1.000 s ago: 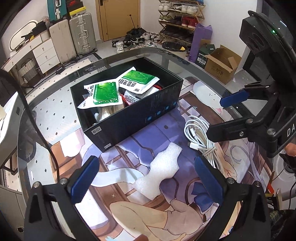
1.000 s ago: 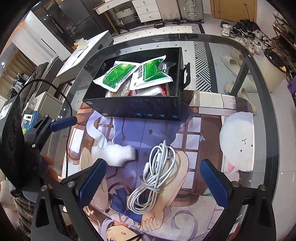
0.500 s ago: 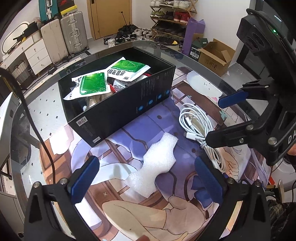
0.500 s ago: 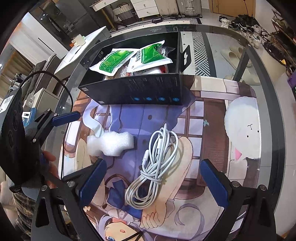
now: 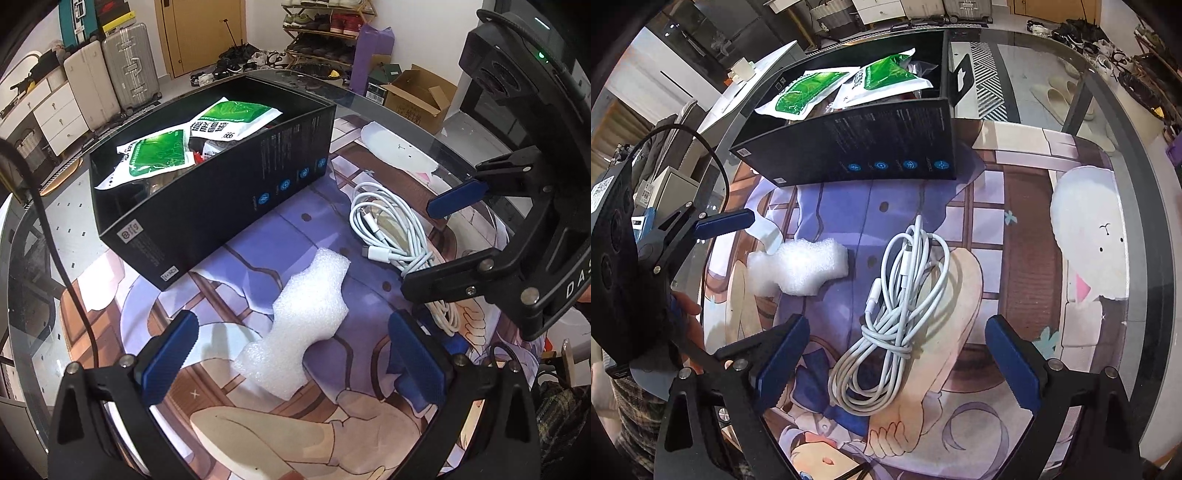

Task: Organize soft objects
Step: 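Move both grippers back toward the white foam and coiled cable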

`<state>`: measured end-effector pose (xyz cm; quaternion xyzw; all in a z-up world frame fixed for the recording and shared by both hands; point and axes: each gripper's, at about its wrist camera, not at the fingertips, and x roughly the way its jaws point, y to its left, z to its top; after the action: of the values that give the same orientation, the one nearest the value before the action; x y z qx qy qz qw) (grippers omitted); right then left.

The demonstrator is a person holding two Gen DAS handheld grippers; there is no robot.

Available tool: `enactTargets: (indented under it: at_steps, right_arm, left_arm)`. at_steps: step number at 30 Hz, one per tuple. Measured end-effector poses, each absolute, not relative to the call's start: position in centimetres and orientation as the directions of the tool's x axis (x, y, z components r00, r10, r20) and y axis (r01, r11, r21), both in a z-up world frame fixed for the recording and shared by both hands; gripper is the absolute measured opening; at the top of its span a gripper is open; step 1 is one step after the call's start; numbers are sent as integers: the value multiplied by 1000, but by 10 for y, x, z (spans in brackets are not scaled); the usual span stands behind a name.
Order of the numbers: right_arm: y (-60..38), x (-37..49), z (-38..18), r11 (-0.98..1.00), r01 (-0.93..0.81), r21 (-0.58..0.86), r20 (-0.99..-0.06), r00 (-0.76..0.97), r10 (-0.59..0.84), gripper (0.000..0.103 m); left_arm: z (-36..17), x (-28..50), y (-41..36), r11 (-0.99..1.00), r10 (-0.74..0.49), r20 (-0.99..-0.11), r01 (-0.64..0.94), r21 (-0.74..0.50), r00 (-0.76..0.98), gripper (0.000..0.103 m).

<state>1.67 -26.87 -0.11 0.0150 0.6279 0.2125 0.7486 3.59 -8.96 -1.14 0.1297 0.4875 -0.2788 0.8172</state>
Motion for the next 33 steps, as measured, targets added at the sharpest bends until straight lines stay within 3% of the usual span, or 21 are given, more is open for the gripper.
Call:
enactTargets:
  at_steps: [21, 27, 33]
  right_arm:
    - [-250, 23, -13, 930, -338, 144, -973, 122, 195, 62]
    - [-231, 17, -15, 905, -423, 38, -985, 138, 106, 62]
    - [-226, 23, -16, 879, -475, 50, -991, 84, 102, 62]
  left_arm:
    - [-33, 42, -108, 766, -292, -906, 643, -30, 306, 103]
    - [-32, 42, -111, 762, -280, -914, 647, -25, 294, 103]
    - [-32, 41, -111, 760, -261, -926, 649, -23, 273, 103]
